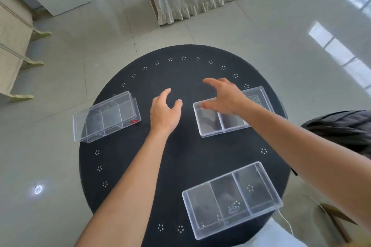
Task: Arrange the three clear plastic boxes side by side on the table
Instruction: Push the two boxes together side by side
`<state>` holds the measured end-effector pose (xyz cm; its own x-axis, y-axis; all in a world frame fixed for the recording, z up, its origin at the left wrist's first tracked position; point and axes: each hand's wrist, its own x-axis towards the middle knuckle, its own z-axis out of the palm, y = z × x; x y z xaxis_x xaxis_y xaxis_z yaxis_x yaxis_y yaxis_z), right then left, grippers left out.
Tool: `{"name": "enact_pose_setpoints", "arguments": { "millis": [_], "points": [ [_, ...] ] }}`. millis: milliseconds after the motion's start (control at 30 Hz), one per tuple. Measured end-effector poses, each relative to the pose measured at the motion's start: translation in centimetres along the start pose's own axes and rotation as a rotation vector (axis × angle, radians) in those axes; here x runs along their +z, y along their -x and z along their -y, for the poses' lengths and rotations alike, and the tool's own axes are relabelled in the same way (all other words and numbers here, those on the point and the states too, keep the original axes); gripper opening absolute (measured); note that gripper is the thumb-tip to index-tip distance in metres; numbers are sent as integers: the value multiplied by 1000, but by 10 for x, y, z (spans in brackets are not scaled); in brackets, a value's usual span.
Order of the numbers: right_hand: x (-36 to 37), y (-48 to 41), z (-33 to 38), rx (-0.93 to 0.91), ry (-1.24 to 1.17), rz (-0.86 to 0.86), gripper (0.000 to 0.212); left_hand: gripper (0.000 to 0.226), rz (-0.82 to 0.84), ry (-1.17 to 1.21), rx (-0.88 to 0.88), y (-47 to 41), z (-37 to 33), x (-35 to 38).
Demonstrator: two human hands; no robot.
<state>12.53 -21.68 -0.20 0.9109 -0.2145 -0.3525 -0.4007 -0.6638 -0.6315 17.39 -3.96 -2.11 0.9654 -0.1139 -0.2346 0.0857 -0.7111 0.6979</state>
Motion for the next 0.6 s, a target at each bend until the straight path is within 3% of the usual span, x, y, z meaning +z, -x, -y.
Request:
{"name": "enact_pose_setpoints", "arguments": {
  "millis": [200, 600],
  "points": [
    [-26, 7, -72, 84, 101, -92, 66, 40, 148, 11, -25, 18, -18, 56],
    [2, 19, -121, -19, 20, -248, 57, 40, 73, 71, -98, 30, -8, 73]
  ]
}}
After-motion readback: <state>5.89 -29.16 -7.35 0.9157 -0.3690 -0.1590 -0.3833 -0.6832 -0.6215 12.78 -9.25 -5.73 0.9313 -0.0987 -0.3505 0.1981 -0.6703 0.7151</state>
